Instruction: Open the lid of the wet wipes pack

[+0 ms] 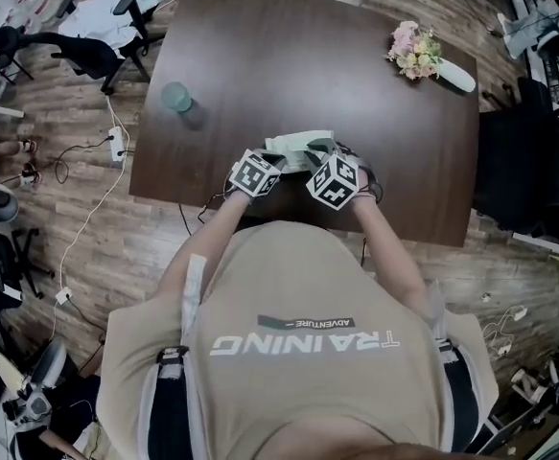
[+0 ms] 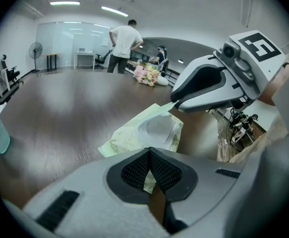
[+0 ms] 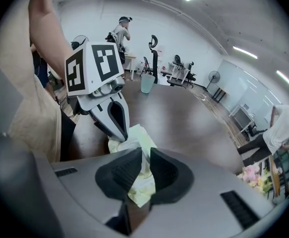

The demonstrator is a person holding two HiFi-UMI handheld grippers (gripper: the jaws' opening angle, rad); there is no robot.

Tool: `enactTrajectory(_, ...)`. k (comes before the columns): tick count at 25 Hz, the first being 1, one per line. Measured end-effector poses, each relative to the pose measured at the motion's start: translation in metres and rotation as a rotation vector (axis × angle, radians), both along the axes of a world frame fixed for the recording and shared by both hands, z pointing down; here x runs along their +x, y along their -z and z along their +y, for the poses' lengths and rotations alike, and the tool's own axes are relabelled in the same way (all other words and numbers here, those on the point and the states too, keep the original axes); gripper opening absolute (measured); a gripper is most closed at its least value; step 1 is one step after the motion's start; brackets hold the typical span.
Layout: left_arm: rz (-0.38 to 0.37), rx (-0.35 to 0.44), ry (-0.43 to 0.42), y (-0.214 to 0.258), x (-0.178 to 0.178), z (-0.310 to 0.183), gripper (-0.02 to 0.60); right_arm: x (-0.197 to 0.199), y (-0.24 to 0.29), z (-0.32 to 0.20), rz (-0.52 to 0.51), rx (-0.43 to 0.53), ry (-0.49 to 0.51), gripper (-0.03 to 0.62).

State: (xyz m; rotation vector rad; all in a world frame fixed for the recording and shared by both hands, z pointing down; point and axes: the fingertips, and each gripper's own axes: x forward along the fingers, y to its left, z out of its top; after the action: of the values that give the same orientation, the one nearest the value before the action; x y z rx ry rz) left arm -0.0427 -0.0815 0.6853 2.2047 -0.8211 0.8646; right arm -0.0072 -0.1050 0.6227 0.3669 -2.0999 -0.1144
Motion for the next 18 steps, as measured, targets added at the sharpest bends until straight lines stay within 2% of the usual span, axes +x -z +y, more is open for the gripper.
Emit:
enactTrajectory(5,-0.003,-0.005,-0.06,0.004,0.003,0.001,0.009,-0.001,0.008,-0.01,-0.013,-0.01,-0.048,0.052)
enactTrajectory(9,-0.03,0.013,-0.111,0.004,0.006,0.003,0.009,0.002,0.01,-0.014,-0.03,-0.052,-0.085,0.054)
enactTrajectory(12,-0.051,0.024,-0.155,0.006,0.008,0.0,0.009,0.002,0.012,-0.018,-0.026,-0.045,-0.089,0.052)
enactTrajectory(18,-0.038,0.014,-0.174,0.001,0.003,-0.002,0.009,-0.005,0.01,-0.033,-0.024,-0.036,-0.119,0.052)
